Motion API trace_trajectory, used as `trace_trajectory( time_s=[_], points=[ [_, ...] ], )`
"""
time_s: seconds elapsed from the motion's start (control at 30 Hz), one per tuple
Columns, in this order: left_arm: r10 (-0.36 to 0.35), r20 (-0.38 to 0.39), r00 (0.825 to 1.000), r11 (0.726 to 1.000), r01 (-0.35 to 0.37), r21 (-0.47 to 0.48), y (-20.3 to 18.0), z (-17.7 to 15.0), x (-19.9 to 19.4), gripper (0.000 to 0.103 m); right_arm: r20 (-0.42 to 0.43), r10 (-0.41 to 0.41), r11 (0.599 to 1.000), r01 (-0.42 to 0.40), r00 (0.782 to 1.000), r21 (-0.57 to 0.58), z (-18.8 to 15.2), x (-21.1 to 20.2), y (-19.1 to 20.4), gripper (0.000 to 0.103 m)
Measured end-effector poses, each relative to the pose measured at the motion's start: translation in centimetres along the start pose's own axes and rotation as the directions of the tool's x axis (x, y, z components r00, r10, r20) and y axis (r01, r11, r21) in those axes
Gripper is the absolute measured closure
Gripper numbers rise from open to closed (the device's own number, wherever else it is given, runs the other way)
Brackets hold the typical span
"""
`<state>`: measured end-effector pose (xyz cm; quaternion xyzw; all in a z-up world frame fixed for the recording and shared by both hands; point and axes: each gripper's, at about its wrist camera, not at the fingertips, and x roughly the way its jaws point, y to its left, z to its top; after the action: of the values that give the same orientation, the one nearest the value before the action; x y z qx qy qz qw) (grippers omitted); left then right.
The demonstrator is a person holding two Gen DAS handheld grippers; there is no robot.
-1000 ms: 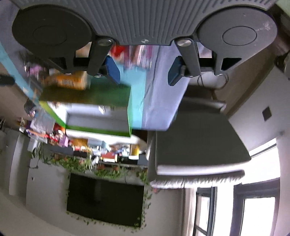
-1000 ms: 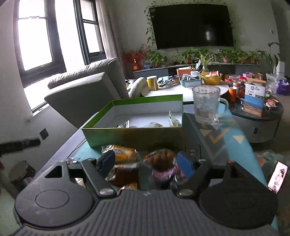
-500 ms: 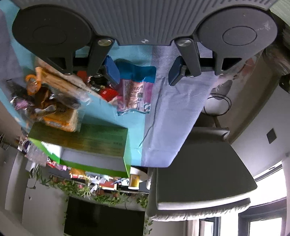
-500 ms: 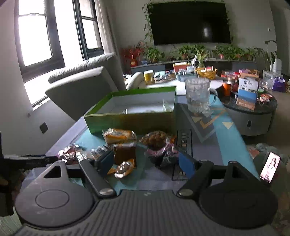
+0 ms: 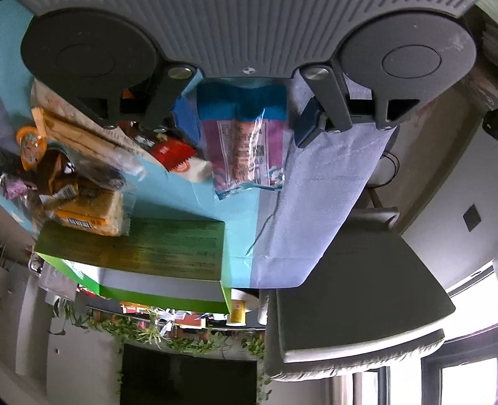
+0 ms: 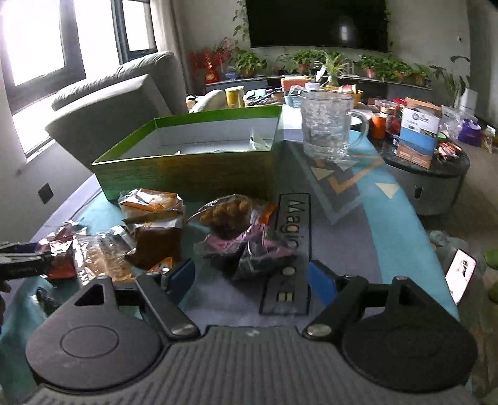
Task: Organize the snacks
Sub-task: 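Grasp the blue-pink sausage pack with the left tool while the right tool grasps a pink-printed bag, then carry both packs into the green box and open both tools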
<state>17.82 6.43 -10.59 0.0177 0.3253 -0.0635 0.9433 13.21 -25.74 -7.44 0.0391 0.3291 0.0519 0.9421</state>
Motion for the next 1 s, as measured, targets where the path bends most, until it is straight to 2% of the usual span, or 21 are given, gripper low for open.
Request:
trace_trajectory(
  time_s=[0.07,0.17,0.27,0.33,0.37,0.4,0.47,0.6,0.77,1.0],
  points=[
    [0.009,0.001,1.0,1.0,-0.009,0.004,-0.1,0.0,0.1,0.038,-0.006,0.004,1.0,-0.004,1.0,-0.026,0.1,0.7,0.3,0.041],
    [0.028,-0.001,1.0,1.0,-0.028,0.006,-0.2,0.2,0.4,0.029,-0.023,-0.011,0.998,0.009,1.0,-0.057,0.2,1.8,1.0,0.041],
    [0.03,0.002,1.0,1.0,-0.03,-0.007,0.1,0.4,0.9,0.028,-0.039,-0.028,0.997,0.025,0.999,-0.074,0.2,2.6,1.3,0.041],
    [0.026,0.013,1.0,1.0,-0.026,-0.01,0.2,0.4,0.9,0.034,-0.049,-0.04,0.997,0.036,0.998,-0.067,0.3,3.2,1.3,0.041],
    [0.021,0.021,1.0,1.0,-0.02,-0.011,0.3,0.4,0.8,0.048,-0.054,-0.041,0.998,0.037,0.998,-0.059,0.4,3.4,1.2,0.041],
    [0.009,0.02,1.0,1.0,-0.008,-0.01,0.3,0.5,0.8,0.05,-0.06,-0.037,0.998,0.034,0.998,-0.049,0.4,3.5,1.2,0.041],
    [0.003,0.022,1.0,1.0,-0.003,-0.012,0.4,0.5,0.5,0.064,-0.055,-0.042,0.999,0.04,0.998,-0.036,0.4,3.7,1.2,0.041],
    [-0.036,0.017,0.999,0.996,0.037,-0.081,0.9,0.6,-0.3,0.064,-0.04,-0.063,0.998,0.061,0.997,-0.03,0.4,3.8,1.4,0.041],
    [-0.035,0.074,0.997,0.998,0.039,-0.049,0.1,1.4,-2.2,0.064,-0.019,-0.053,0.999,0.053,0.998,0.005,0.4,3.6,0.9,0.042],
    [-0.053,0.144,0.988,0.998,0.058,-0.025,-1.0,2.8,-4.1,0.062,-0.003,-0.059,0.998,0.059,0.998,-0.014,0.0,2.5,0.5,0.042]
  ],
)
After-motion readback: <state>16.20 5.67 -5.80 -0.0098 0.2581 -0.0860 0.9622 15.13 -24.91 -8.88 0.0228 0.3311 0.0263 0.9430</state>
